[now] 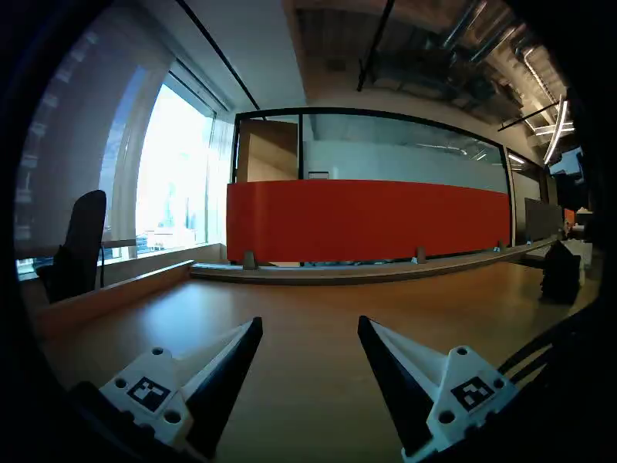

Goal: Fold towel

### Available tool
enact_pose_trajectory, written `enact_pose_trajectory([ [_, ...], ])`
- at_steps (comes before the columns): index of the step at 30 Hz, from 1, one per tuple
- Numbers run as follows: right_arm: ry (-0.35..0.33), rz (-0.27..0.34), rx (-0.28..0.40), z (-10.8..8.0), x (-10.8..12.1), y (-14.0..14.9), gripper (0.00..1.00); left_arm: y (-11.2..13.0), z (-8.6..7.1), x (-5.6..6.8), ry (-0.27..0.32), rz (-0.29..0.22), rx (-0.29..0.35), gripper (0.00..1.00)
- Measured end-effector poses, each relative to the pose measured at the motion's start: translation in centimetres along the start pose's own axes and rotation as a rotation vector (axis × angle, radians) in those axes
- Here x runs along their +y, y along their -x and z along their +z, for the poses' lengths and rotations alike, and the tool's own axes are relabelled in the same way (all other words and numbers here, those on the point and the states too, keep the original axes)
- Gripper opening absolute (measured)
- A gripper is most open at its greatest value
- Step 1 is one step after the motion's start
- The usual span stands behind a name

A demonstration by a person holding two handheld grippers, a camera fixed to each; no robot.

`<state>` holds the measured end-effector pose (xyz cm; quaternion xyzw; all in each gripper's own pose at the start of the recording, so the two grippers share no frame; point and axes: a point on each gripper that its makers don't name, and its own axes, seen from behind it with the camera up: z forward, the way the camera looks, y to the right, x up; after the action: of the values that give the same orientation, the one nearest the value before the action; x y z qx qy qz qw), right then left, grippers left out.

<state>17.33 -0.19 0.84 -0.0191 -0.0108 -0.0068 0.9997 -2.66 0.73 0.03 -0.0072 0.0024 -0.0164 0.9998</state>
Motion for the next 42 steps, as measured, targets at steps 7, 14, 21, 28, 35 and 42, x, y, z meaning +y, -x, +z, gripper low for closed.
enact_pose_trajectory([
  [7, 0.005, 0.023, 0.004, -0.2, 1.0, 3.9, 0.97, -0.1, -0.1, 0.0, 0.000, 0.000, 0.000, 0.92],
  [14, -0.032, 0.041, 0.025, -0.2, 0.0, 7.1, 0.99, -0.2, -0.1, 0.0, 0.000, 0.000, -0.001, 0.92],
  [21, -0.034, 0.029, 0.024, 0.3, -0.2, 10.7, 0.99, -0.3, -0.1, 0.0, 0.000, 0.000, 0.000, 0.92],
  [28, -0.036, 0.032, 0.002, 0.3, -0.4, 13.8, 0.99, -0.3, -0.2, 0.0, 0.000, 0.000, -0.001, 0.92],
  [35, -0.026, 0.026, 0.004, 0.1, -0.1, 15.4, 0.99, -0.3, -0.1, 0.0, 0.000, 0.000, -0.001, 0.92],
  [42, -0.019, 0.025, 0.000, 0.1, 0.3, 16.6, 0.99, -0.2, -0.1, 0.1, 0.000, -0.001, -0.001, 0.92],
])
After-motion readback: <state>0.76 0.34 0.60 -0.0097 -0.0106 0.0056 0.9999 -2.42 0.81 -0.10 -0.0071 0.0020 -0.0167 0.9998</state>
